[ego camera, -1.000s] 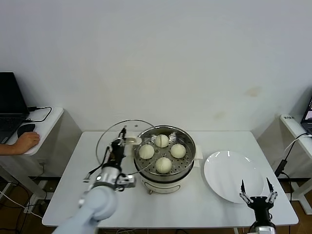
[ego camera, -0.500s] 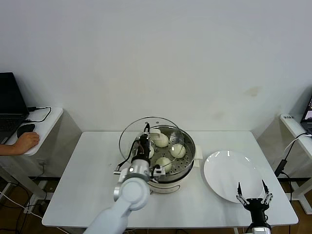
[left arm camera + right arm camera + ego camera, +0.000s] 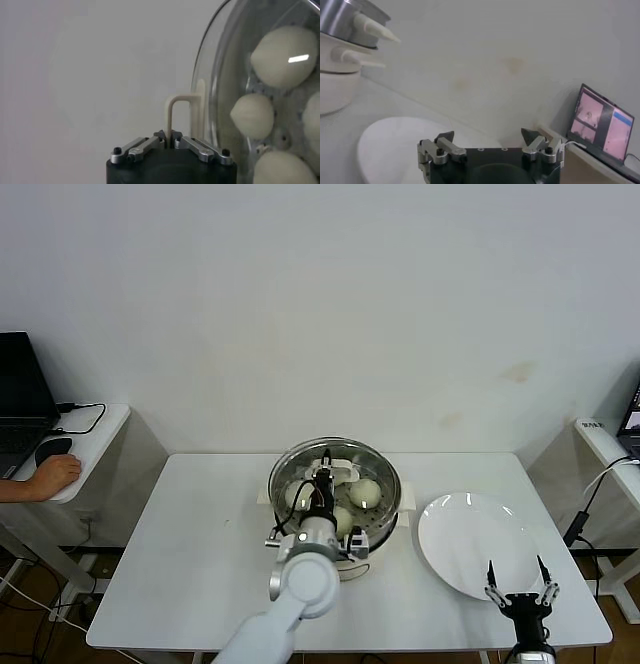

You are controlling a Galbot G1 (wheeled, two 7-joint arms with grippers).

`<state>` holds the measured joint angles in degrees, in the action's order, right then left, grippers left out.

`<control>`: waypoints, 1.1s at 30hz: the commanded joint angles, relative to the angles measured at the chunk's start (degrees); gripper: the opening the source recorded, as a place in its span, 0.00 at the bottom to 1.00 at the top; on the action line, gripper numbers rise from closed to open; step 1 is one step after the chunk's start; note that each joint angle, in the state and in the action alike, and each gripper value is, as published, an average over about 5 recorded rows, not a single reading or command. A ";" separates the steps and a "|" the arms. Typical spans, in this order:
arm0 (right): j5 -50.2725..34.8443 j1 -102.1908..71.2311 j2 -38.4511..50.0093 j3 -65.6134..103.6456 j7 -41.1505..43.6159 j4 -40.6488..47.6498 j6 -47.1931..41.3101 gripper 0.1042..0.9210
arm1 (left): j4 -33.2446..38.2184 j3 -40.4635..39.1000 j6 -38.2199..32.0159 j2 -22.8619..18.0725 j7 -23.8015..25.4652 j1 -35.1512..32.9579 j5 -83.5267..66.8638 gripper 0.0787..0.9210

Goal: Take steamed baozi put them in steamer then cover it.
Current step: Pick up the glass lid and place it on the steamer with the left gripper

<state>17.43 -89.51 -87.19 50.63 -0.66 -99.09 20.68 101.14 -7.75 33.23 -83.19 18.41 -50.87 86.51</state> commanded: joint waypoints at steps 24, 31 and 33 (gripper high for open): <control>0.11 -0.54 0.21 -0.23 0.09 0.52 0.44 0.88 | -4.31 0.40 -0.30 -3.66 -0.33 -0.03 1.93 0.07; 0.13 -0.62 0.29 -0.30 0.14 0.47 0.37 0.88 | -2.86 0.44 0.07 -3.71 -0.69 -0.82 1.39 0.08; 0.17 -0.63 0.25 -0.35 0.15 0.44 0.36 0.88 | -1.87 0.38 0.07 -3.44 -0.70 -1.11 1.12 0.13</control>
<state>17.57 -90.13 -86.92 50.32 -0.55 -98.59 21.08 97.69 -7.20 33.21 -86.75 17.72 -51.52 88.04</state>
